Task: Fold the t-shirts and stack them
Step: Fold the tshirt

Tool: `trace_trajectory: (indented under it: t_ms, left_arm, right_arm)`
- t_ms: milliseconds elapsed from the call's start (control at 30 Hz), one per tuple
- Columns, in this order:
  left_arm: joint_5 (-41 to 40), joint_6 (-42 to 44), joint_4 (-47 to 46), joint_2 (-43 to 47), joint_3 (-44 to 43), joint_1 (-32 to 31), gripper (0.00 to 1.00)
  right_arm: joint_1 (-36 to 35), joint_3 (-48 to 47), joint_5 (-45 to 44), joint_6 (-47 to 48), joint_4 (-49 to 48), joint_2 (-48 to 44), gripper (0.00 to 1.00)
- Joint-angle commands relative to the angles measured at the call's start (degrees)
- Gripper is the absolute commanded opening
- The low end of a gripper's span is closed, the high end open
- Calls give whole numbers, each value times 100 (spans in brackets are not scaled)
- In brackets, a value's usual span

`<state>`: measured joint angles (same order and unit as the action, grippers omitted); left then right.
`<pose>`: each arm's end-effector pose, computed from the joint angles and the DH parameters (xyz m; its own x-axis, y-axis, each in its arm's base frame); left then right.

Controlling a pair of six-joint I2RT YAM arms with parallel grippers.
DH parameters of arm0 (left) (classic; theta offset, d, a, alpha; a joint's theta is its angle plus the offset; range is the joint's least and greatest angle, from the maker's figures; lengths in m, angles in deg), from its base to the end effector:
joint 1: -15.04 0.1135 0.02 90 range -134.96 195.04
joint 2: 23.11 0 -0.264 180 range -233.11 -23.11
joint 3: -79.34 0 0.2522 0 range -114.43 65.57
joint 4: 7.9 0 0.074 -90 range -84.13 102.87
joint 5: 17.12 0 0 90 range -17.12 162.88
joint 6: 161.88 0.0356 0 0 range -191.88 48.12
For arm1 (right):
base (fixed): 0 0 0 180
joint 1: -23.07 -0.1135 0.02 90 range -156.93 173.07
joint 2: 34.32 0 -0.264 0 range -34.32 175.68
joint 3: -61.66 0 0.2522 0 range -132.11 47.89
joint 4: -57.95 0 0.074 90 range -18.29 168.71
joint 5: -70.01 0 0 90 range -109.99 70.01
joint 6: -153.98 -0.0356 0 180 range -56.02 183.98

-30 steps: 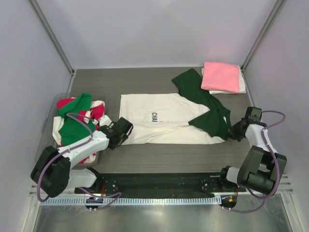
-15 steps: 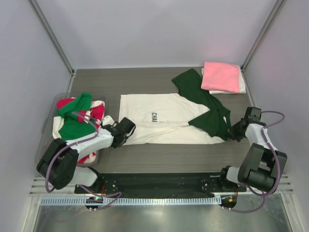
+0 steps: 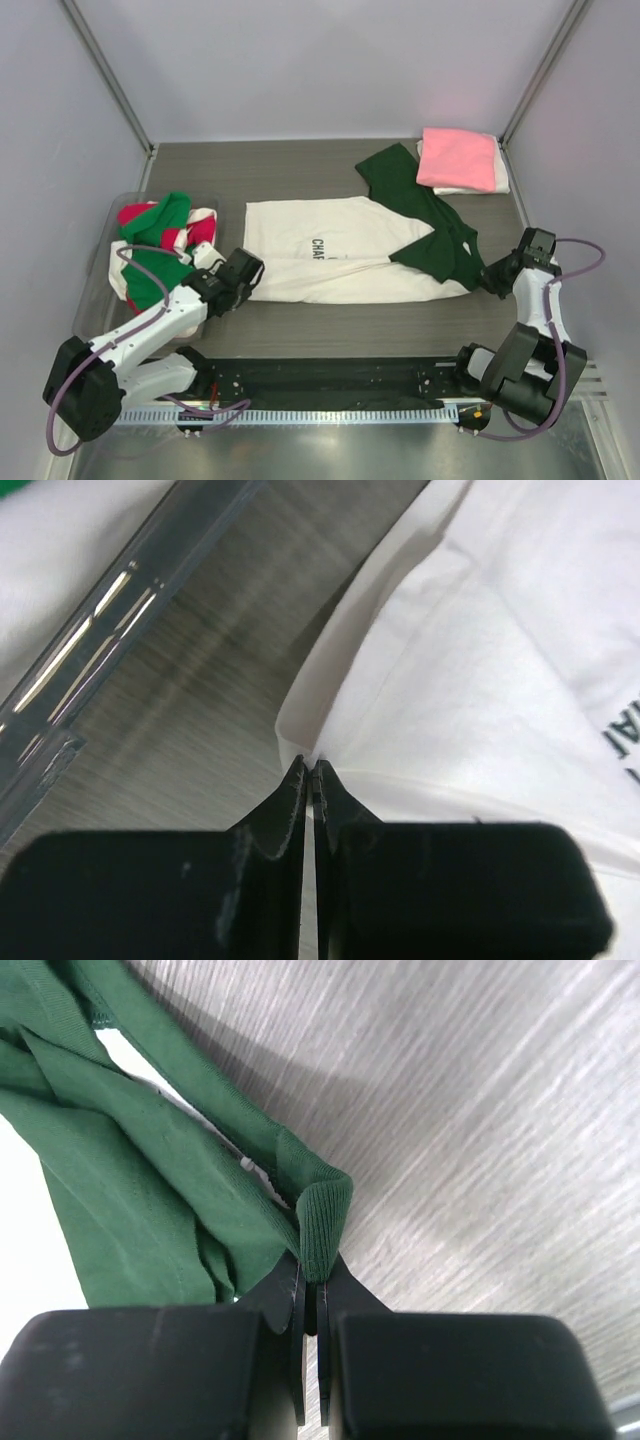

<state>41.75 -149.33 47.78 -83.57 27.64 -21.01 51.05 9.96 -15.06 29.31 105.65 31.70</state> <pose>0.1597 -0.0935 0.2105 -0.4742 -0.6883 -0.5490 -0.6417 0.6971 -0.3198 0.1855 -0.0951 0.1957 -0.3958 0.8520 -0.3427 0.7988 0.5035 0.3293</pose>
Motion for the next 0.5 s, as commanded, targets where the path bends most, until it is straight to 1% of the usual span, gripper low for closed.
trace_trajectory:
  t_ms: [0,100,167,267,333,367,400,433,467]
  left_arm:
    - [248,-244,265,9,321,-33,4]
    - [415,-376,440,201,453,-60,9]
    - [477,-507,633,508,576,-69,14]
    - [564,-613,827,992,769,-77,18]
    - [626,-666,862,1229,901,-77,24]
    - [652,-666,941,1404,893,-77,33]
    - [635,-579,985,1510,867,-77,38]
    - [574,-509,1047,1599,701,-77,42]
    - [513,-412,1126,1721,578,-77,50]
  right_arm:
    - [40,110,-80,-232,227,-317,1]
    - [171,207,-36,-355,281,-537,1]
    - [355,260,26,-373,324,-581,1]
    - [497,313,149,-391,386,-573,1]
    - [497,365,227,-434,412,-625,1]
    - [497,383,263,-461,421,-730,6]
    - [497,392,315,-479,421,-800,13]
    - [497,392,446,-479,430,-862,33]
    - [497,383,517,-453,439,-967,51]
